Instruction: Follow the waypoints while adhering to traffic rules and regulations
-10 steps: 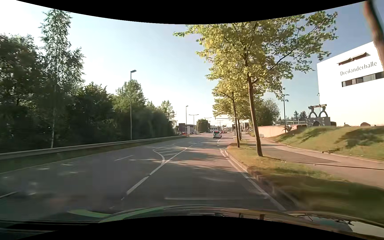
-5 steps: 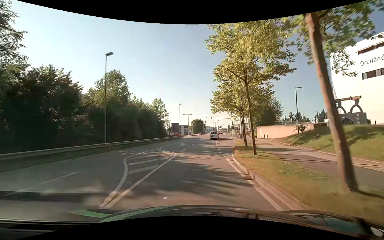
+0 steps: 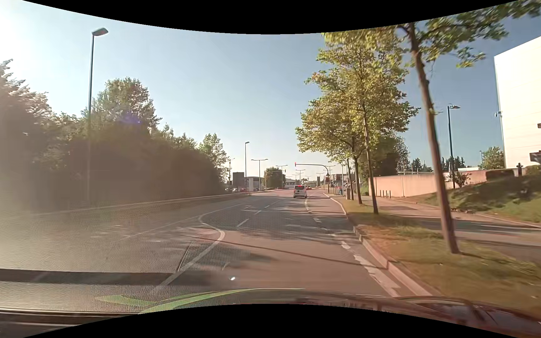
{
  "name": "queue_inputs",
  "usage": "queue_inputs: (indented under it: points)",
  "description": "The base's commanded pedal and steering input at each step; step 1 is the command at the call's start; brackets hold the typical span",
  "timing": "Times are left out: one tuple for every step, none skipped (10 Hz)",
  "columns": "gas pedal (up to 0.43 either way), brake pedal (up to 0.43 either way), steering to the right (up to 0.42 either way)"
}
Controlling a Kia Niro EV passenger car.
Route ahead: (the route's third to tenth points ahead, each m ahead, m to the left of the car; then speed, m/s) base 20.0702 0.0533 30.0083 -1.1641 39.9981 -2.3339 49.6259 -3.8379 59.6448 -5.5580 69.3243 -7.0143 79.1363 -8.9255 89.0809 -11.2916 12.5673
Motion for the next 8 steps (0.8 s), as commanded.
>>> queue_inputs:
  points:
    - [0.0, 0.134, 0.014]
    - [0.0, 0.171, 0.015]
    - [0.0, 0.201, 0.015]
    - [0.0, 0.232, 0.015]
    - [0.0, 0.238, 0.016]
    - [0.0, 0.25, 0.015]
    - [0.0, 0.25, 0.016]
    - [0.0, 0.256, 0.016]
